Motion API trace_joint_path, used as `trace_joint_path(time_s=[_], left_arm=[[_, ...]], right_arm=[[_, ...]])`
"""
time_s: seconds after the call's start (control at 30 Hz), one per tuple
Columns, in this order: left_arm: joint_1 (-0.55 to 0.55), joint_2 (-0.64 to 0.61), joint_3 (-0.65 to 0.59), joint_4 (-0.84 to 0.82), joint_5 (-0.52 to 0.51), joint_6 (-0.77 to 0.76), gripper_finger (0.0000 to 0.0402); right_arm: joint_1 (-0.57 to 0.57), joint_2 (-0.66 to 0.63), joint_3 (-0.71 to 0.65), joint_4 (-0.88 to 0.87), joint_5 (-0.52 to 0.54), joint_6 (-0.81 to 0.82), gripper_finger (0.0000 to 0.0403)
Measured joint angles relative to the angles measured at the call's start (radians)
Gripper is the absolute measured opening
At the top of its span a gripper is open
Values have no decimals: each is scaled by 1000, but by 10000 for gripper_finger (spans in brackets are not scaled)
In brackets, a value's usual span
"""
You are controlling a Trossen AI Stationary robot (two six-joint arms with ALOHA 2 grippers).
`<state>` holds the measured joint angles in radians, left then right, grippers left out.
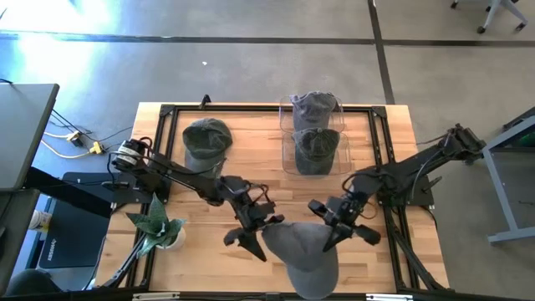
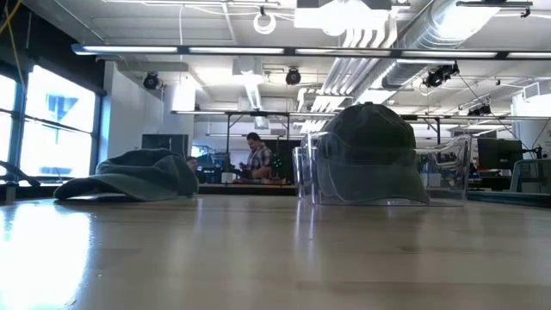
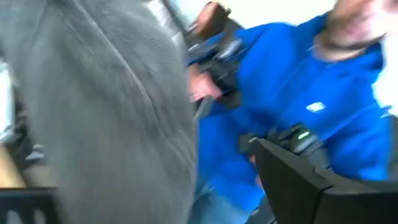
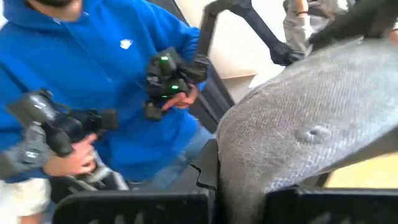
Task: Pick & Place hat
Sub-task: Put the gray cap into the top transparent bin
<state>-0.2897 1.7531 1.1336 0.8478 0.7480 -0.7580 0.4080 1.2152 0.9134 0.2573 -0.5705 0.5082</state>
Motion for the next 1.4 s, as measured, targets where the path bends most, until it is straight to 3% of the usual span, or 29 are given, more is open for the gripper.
trace_joint_path(time_s=[0.23, 0.53, 0.77, 0.93, 1.07, 1.27, 1.4], left_arm=[[-39, 0, 1, 159, -3, -108, 182], [-32, 0, 0, 115, -66, -77, 176], [-1, 0, 0, 86, -188, -73, 176], [1, 0, 0, 37, -171, 22, 162], [-13, 0, 0, 20, -94, 76, 114], [-10, 0, 0, -233, -63, 149, 15], [-3, 0, 0, -448, -124, 244, 16]], right_arm=[[65, -32, 0, 0, 10, 72, 3], [60, -34, -5, 1, 70, -22, 4], [39, -34, -5, -12, 117, -99, 3], [42, -34, -6, -57, 120, -122, 7], [66, -19, -7, -119, 172, -168, 3], [97, 39, -96, -114, 274, -173, 10], [98, 75, -200, -83, 377, -151, 9]])
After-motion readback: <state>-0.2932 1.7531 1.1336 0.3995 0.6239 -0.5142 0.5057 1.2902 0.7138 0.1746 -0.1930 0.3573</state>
